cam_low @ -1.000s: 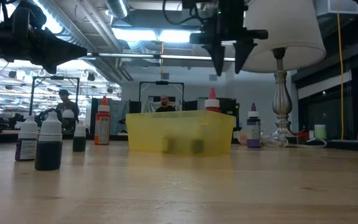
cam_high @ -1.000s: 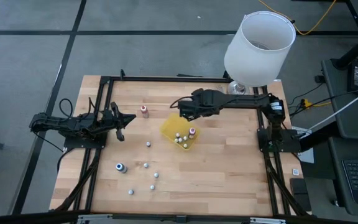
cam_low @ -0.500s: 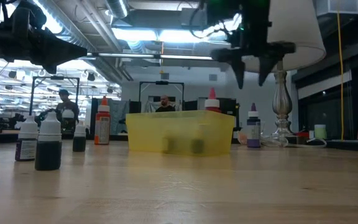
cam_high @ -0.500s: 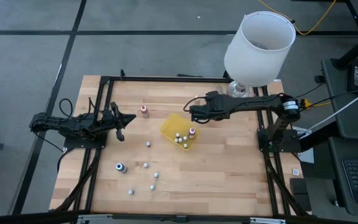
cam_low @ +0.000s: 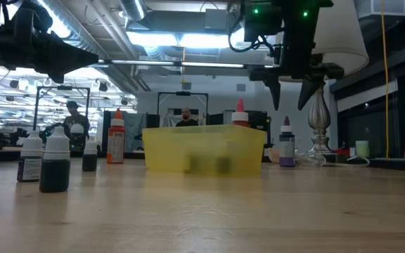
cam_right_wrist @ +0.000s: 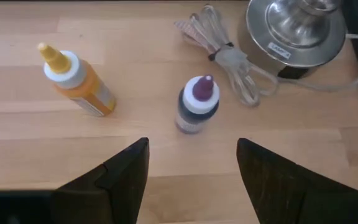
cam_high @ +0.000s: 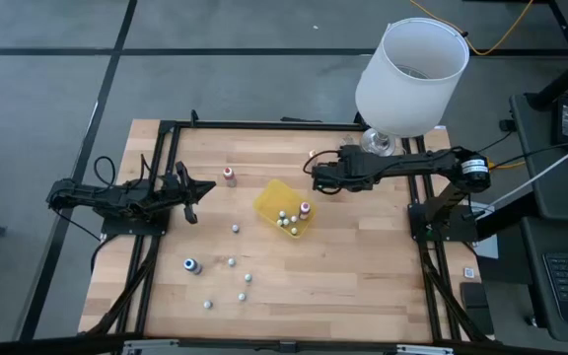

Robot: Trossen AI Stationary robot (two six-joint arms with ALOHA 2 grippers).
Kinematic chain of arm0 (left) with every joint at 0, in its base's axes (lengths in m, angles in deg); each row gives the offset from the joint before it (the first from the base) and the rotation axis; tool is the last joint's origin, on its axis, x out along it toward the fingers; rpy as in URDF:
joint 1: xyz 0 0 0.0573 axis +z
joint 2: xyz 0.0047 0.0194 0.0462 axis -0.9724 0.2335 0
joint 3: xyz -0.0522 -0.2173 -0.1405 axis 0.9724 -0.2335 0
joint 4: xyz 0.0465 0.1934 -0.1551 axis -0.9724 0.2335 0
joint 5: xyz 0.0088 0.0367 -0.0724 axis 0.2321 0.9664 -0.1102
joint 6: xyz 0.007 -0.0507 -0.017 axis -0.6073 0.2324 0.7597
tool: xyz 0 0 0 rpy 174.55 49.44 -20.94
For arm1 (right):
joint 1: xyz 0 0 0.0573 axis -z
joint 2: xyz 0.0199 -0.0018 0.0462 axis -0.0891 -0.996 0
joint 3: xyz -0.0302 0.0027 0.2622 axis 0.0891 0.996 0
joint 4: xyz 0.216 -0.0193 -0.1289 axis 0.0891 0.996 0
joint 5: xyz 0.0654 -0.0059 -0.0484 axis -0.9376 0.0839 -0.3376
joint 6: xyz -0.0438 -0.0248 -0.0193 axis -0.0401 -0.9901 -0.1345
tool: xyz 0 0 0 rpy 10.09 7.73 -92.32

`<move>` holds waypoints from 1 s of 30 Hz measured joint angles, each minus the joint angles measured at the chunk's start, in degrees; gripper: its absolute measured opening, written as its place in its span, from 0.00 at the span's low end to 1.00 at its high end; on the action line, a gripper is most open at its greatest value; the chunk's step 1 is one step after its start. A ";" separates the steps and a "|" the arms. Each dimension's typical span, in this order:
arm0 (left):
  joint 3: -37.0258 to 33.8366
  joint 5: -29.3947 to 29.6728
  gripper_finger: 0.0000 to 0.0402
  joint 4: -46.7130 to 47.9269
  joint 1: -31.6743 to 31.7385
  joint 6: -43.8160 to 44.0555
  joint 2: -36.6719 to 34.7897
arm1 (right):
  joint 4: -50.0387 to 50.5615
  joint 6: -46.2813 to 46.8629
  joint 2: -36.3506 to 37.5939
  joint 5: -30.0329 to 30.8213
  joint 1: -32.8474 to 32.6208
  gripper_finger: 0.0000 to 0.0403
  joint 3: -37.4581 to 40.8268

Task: Pick & Place food coloring
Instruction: Put the large purple food coloring bottle into the yellow bin

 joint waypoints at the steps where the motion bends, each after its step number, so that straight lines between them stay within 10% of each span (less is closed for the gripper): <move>1: 0.00 0.02 0.02 0.00 0.00 0.00 0.00 | -0.10 -0.12 0.02 0.00 0.42 0.60 0.41; 30: 0.00 0.02 0.03 0.00 0.00 0.00 0.00 | -13.41 -13.68 0.00 -3.08 9.50 0.60 8.76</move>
